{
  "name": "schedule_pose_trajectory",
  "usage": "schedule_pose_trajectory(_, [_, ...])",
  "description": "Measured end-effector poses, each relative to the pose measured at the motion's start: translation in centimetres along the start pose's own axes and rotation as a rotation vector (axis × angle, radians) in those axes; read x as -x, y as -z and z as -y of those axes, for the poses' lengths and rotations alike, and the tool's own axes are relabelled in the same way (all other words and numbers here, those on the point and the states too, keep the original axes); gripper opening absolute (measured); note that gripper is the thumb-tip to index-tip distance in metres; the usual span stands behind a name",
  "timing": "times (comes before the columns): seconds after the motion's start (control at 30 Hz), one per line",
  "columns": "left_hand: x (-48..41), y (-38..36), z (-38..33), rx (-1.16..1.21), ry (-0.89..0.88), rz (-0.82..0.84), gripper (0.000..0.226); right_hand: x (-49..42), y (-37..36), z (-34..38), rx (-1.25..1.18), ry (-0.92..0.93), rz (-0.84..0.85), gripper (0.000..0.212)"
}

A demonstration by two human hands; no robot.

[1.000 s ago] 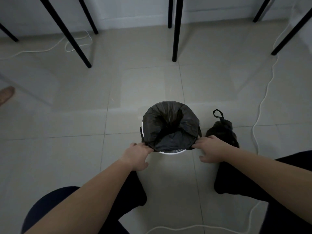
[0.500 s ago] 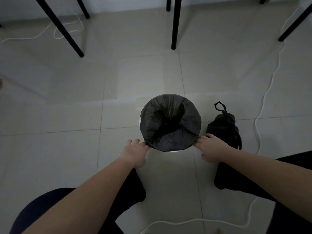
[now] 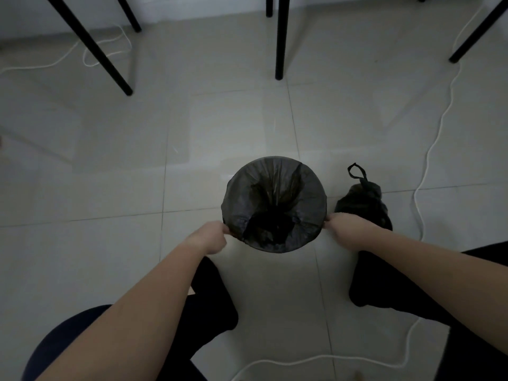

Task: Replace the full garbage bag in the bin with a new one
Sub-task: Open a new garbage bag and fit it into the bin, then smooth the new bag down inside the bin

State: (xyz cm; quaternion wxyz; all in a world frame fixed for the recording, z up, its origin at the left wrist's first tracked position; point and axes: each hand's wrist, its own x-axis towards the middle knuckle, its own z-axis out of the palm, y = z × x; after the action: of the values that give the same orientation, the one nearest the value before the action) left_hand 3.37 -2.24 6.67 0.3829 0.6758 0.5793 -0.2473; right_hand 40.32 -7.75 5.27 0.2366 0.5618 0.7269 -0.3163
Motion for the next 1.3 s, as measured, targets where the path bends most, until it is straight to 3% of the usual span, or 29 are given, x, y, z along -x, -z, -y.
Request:
schedule_pose_trajectory(0.17, [-0.1,2.8,0.6,0.623,0.158,-0.199,0.037,0.2,2.8,-0.6,-0.917,-0.362,-0.292,0.030])
schedule_pose_trajectory(0.23, [-0.2,3.5,0.2,0.882,0.169,-0.234,0.033,-0.1,3.8,-0.5,-1.300,-0.442,-0.280,0.032])
schedule_pose_trajectory(0.33, [-0.7,4.2,-0.9,1.065,0.151,-0.215,0.046,-0.6,4.9,-0.4,-1.527,-0.459,-0.256,0.042])
schedule_pose_trajectory(0.5, [-2.4,4.6,-2.7,1.170,0.104,-0.129,0.045,-2.5,6.0,0.1,-1.639,-0.431,-0.163,0.052])
schedule_pose_trajectory(0.77, [-6.7,5.1,-1.8,1.331,0.174,0.065,0.077,-7.2,5.8,-0.8,-1.728,-0.405,0.007,0.082])
schedule_pose_trajectory(0.93, [-8.5,4.0,-0.4,1.384,0.305,0.055,0.079,-8.8,5.0,-1.4,-1.696,-0.419,0.113,0.088])
schedule_pose_trajectory(1.1, [-8.8,2.1,1.2,1.303,0.372,0.075,0.098,-9.3,3.8,-2.7,-1.663,-0.493,0.080,0.086])
schedule_pose_trajectory(1.2, [-8.9,1.8,1.5,1.346,0.365,0.020,0.082,-9.4,3.6,-2.8,-1.636,-0.523,0.043,0.080])
schedule_pose_trajectory(1.3, [-8.9,2.9,0.9,1.338,0.310,-0.173,0.060,-9.2,4.6,-2.6,-1.522,-0.595,-0.119,0.062])
